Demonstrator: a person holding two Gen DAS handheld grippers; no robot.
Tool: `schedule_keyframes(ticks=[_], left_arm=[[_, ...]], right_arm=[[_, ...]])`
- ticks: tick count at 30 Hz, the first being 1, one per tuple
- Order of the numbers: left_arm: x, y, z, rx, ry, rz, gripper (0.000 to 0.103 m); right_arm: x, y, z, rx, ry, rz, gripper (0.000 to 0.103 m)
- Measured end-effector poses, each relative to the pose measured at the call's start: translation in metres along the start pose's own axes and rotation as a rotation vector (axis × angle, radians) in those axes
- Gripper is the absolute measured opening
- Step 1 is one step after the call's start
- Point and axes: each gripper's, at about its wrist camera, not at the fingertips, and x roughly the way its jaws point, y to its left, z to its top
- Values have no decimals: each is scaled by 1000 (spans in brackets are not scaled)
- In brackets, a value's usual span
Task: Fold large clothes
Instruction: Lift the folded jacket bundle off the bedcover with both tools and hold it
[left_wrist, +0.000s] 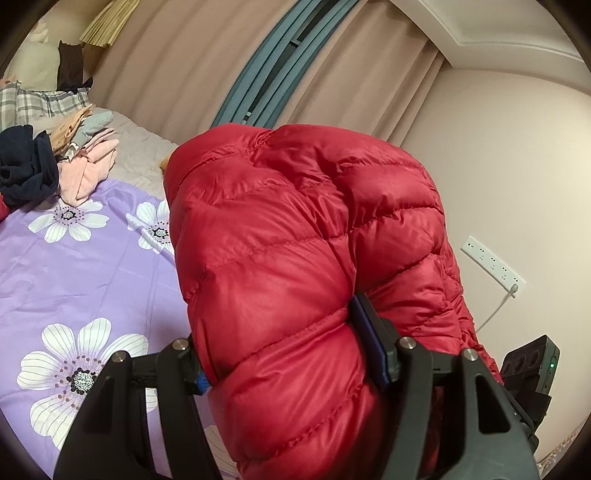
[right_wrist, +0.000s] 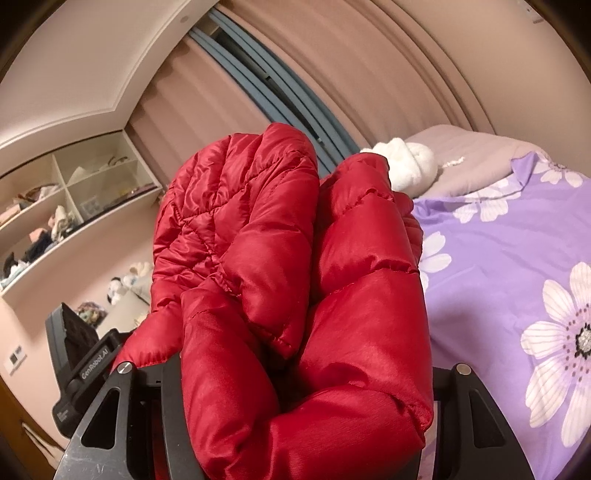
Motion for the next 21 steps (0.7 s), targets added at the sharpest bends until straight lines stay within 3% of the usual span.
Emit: schedule_keyframes(ticks=[21], left_arm=[[-17, -16, 3, 31, -19, -8, 64]], right_arm=[[-14, 0, 4, -36, -42, 4, 59]])
